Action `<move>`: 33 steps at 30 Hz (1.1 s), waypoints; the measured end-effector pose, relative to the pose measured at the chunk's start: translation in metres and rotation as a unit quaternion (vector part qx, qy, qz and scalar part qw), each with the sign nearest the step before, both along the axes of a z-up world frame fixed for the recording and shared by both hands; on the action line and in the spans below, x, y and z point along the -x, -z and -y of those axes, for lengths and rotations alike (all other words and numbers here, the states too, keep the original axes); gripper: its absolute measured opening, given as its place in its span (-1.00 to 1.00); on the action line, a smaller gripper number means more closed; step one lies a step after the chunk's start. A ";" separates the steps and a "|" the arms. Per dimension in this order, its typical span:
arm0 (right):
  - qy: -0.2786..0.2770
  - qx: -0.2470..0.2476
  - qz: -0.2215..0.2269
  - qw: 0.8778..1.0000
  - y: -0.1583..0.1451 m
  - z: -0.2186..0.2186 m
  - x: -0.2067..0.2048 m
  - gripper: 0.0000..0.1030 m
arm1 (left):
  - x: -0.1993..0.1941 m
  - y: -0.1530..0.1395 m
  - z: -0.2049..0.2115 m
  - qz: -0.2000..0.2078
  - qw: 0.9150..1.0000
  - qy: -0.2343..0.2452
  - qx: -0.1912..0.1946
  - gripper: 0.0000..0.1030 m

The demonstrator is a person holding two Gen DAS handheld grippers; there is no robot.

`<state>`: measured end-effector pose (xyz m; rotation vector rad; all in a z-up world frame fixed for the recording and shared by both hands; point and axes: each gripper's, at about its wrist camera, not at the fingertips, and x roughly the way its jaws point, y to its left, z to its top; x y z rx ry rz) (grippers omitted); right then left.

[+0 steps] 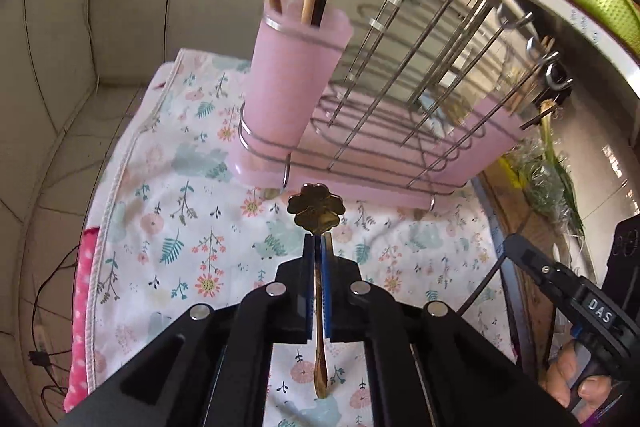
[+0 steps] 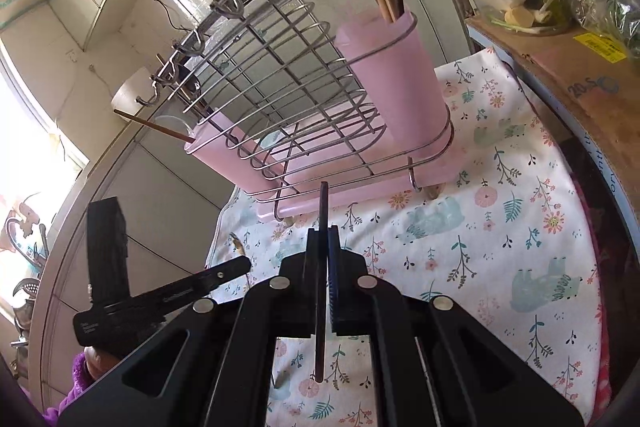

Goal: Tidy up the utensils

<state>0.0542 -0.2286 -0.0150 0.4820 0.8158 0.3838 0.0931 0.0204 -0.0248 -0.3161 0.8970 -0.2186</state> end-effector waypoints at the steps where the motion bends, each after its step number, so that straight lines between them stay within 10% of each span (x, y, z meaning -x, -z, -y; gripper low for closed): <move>1: 0.002 0.003 0.006 1.000 -0.003 0.000 0.001 -0.91 | 0.003 -0.008 -0.001 0.018 1.000 -0.003 0.004 -0.96; 19: 0.035 0.028 0.093 0.995 -0.074 0.014 0.008 -0.91 | 0.036 -0.108 -0.047 0.172 0.984 -0.033 0.036 -1.00; 26: 0.028 0.032 0.090 0.995 -0.071 0.008 0.008 -0.91 | 0.010 -0.058 -0.078 0.069 0.993 -0.051 0.075 -0.63; 33: 0.014 0.028 0.064 0.997 -0.053 -0.002 -0.002 -0.91 | -0.041 0.012 -0.127 -0.069 0.977 -0.135 0.151 -0.40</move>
